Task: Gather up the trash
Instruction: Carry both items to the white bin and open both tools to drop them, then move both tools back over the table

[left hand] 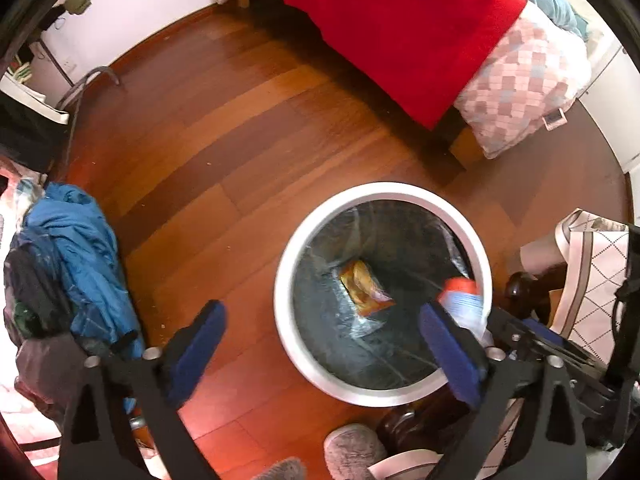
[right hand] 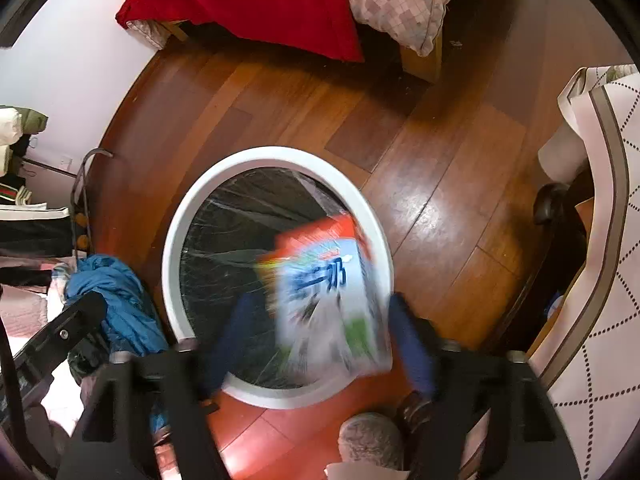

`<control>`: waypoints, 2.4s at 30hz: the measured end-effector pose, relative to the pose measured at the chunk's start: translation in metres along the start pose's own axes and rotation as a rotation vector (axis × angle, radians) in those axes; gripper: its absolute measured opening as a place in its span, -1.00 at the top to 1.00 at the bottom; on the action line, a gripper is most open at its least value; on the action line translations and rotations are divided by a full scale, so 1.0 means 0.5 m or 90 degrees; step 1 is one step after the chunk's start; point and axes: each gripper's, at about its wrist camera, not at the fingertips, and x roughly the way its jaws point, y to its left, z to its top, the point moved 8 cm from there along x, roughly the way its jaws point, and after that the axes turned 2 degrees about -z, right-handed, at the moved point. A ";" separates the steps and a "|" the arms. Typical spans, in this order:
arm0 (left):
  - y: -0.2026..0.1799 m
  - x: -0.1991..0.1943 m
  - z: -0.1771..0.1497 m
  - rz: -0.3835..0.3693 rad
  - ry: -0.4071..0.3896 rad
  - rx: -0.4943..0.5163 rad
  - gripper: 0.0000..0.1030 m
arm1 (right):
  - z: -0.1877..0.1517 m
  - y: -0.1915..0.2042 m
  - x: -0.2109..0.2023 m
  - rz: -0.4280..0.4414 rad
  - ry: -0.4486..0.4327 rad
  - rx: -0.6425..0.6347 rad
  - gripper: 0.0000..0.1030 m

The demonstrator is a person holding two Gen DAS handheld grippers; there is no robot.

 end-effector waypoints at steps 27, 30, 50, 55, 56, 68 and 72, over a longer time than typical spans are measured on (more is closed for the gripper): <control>-0.020 -0.342 -0.102 0.011 -0.131 0.075 -0.95 | -0.152 0.064 -0.423 -0.104 -0.156 -0.087 -1.00; -0.025 -0.393 -0.117 0.006 -0.151 0.080 -0.95 | -0.175 0.074 -0.487 -0.091 -0.185 -0.084 -1.00; -0.265 -0.564 -0.226 -0.027 -0.250 0.191 -0.95 | -0.384 -0.150 -0.823 0.028 -0.299 0.092 -1.00; -0.452 -0.473 -0.294 -0.058 -0.191 0.269 -0.95 | -0.478 -0.391 -0.866 -0.064 -0.291 0.219 -1.00; -0.499 -0.453 -0.315 -0.068 -0.175 0.289 -0.96 | -0.506 -0.456 -0.875 -0.088 -0.287 0.256 -1.00; -0.981 -0.385 -0.590 -0.202 -0.036 0.557 -0.94 | -0.766 -0.987 -0.861 -0.248 -0.207 0.532 -1.00; -1.086 -0.396 -0.666 -0.202 -0.085 0.797 -0.94 | -0.791 -1.052 -0.823 -0.221 -0.159 0.549 -0.99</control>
